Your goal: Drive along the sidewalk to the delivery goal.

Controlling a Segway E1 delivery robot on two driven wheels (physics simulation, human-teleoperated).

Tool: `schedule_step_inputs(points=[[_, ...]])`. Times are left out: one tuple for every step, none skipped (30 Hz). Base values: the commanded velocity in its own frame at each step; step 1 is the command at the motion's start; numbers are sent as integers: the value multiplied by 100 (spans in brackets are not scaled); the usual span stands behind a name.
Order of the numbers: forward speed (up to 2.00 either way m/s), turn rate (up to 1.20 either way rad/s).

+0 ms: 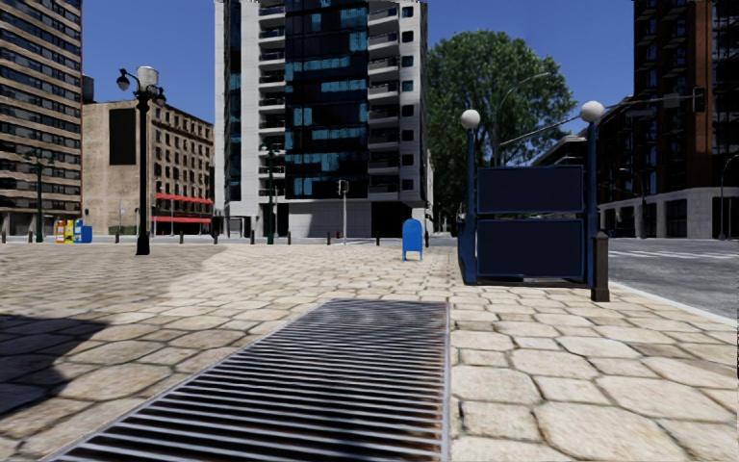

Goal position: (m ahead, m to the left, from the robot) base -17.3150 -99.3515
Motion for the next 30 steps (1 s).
schedule_step_inputs(points=[[200,45],[200,45],[200,45],[200,45],[200,45],[200,45],[200,45],[200,38],[200,22],[200,0],[200,0],[200,0],[200,0],[200,0],[200,0],[200,0],[200,0],[200,0],[200,0],[200,0],[200,0],[200,0],[200,0],[200,0],[200,0],[200,0],[200,0],[200,0],[200,0],[200,0]])
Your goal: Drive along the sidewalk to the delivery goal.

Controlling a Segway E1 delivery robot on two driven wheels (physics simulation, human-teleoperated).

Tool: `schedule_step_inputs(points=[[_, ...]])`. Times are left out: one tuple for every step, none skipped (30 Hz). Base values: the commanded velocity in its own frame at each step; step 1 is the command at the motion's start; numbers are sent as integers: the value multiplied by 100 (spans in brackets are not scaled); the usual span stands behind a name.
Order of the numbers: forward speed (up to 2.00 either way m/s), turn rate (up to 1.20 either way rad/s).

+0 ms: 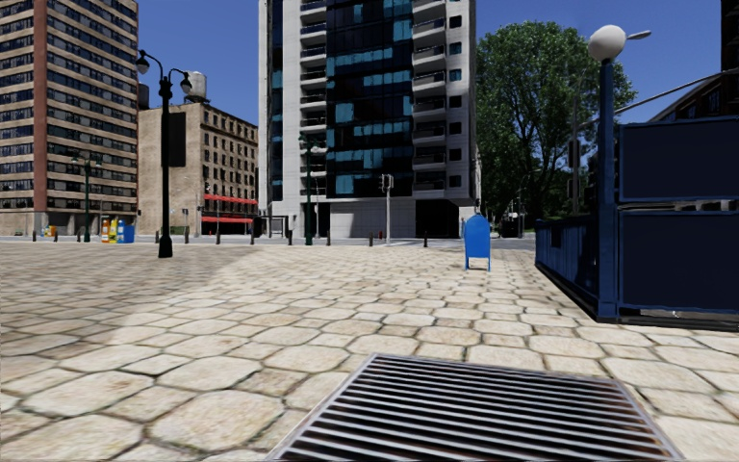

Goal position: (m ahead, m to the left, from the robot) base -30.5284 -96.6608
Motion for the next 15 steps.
schedule_step_inputs(points=[[200,0],[200,0],[200,0],[200,0],[200,0],[200,0],[200,0],[200,0],[200,0],[200,0],[200,0],[200,0],[200,0],[200,0],[200,0]])
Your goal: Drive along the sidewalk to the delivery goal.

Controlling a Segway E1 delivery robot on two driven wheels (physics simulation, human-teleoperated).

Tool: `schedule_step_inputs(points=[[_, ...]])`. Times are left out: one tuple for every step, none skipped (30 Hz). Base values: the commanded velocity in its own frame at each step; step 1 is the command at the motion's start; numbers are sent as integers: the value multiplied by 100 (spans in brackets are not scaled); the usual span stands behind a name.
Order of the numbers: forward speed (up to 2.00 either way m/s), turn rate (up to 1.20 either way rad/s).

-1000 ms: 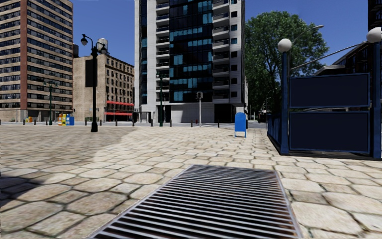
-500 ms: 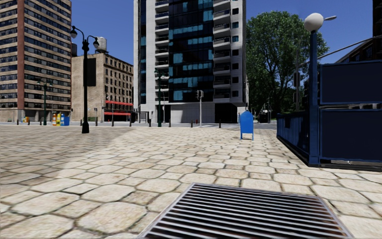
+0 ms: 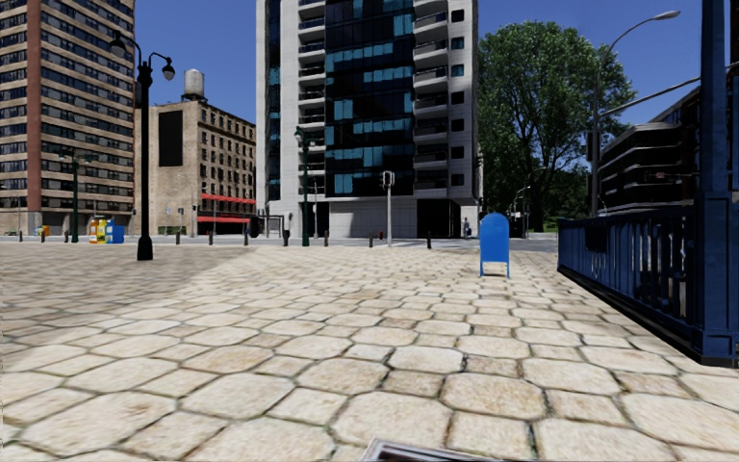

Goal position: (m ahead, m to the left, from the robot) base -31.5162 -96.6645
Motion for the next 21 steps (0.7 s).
schedule_step_inputs(points=[[200,0],[200,0],[200,0],[200,0],[200,0],[200,0],[200,0],[200,0],[200,0],[200,0],[200,0],[200,0],[200,0],[200,0],[200,0],[200,0],[200,0],[200,0],[200,0],[200,0],[200,0]])
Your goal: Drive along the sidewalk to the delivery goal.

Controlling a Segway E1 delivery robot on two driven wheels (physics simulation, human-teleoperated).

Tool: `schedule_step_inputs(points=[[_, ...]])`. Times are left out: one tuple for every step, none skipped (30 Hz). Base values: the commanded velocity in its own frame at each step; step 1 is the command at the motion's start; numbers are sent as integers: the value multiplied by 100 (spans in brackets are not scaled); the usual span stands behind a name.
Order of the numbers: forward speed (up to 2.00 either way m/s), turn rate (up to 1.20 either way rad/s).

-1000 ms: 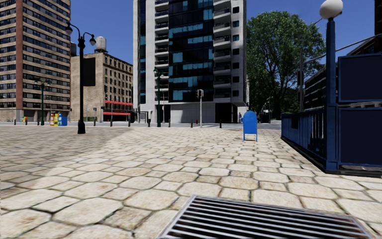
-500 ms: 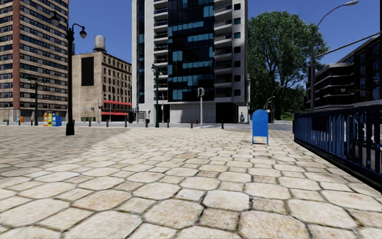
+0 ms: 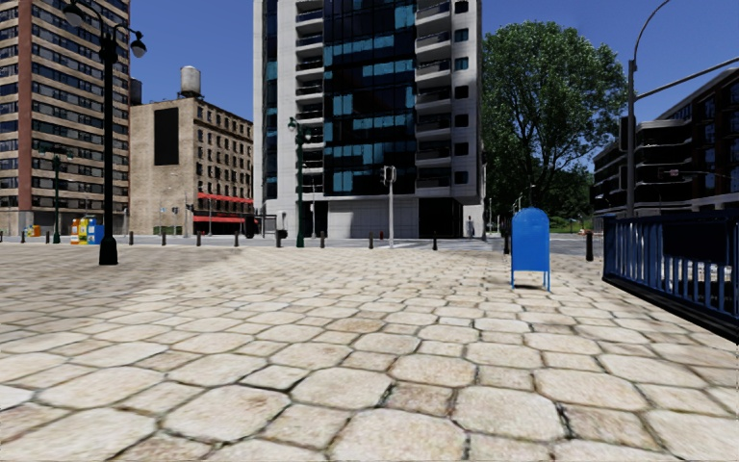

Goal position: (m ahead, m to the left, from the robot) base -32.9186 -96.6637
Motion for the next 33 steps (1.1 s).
schedule_step_inputs(points=[[200,0],[200,0],[200,0],[200,0],[200,0],[200,0],[200,0],[200,0],[200,0],[200,0],[200,0],[200,0],[200,0],[200,0],[200,0],[200,0],[200,0],[200,0],[200,0],[200,0],[200,0],[200,-5],[200,-18],[200,-26],[200,-29],[200,-29],[200,-29],[200,-30],[200,-30],[200,-30],[200,-30],[200,-30],[200,-30]])
